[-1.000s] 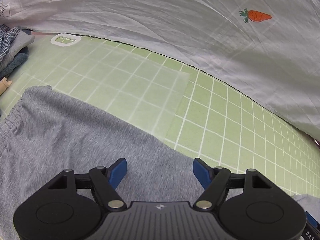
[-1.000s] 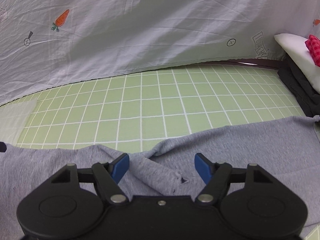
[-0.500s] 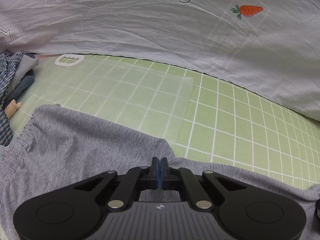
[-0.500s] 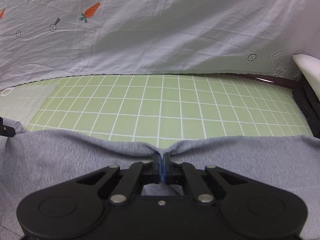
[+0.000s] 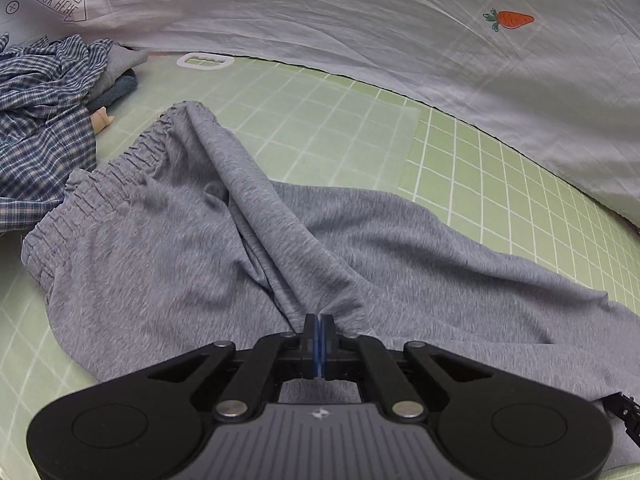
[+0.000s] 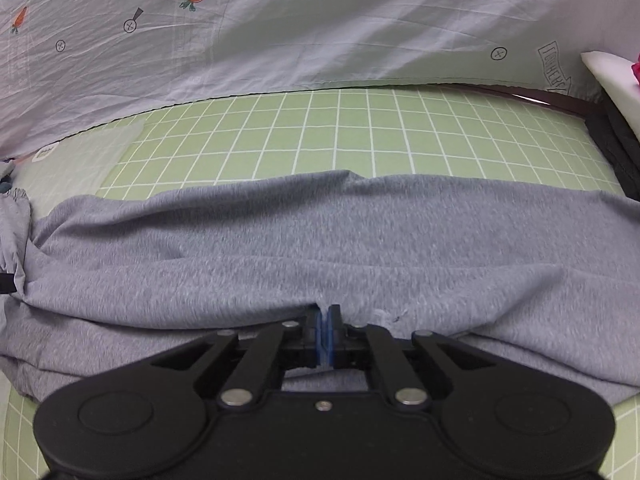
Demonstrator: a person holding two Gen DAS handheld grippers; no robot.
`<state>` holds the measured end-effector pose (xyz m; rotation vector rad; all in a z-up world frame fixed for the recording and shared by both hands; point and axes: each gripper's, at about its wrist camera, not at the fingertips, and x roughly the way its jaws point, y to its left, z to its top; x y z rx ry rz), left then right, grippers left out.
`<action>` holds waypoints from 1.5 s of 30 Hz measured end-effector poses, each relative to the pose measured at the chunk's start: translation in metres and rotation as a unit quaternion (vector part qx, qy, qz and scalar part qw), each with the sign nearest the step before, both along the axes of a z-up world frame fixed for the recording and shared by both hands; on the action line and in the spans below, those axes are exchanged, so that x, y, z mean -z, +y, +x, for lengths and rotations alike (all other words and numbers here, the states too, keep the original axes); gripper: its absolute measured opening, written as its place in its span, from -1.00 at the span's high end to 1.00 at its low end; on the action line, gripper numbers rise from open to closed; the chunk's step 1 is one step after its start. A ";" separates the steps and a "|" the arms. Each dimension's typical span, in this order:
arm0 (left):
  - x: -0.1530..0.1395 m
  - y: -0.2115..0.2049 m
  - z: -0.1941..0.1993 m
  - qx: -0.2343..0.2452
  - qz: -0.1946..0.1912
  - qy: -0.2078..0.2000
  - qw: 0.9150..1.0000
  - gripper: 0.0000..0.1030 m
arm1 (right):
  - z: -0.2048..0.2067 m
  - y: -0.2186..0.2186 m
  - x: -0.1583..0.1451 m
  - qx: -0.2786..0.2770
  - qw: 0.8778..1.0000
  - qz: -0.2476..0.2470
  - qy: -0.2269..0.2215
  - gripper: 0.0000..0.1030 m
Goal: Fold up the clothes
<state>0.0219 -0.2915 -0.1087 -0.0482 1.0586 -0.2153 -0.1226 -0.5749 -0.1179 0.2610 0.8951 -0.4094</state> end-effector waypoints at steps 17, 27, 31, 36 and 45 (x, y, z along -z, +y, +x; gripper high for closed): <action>0.012 -0.027 0.030 0.019 -0.006 0.009 1.000 0.96 | 0.100 -0.020 0.018 -0.061 0.998 0.006 -0.004 0.04; 0.018 -0.027 0.036 0.010 -0.005 0.016 1.000 0.94 | 0.137 -0.051 0.011 -0.014 0.999 -0.016 -0.028 -0.37; 0.019 -0.025 0.034 0.006 -0.008 0.017 1.000 0.94 | 0.080 -0.066 -0.009 0.055 0.996 -0.019 -0.062 -0.59; 0.018 -0.023 0.029 -0.002 -0.009 0.015 1.000 0.94 | -0.013 -0.084 -0.012 0.141 0.988 -0.037 -0.051 -0.60; 0.017 -0.018 0.008 -0.024 -0.002 0.010 1.000 0.94 | -0.131 -0.125 0.005 0.280 0.956 -0.083 0.001 -0.59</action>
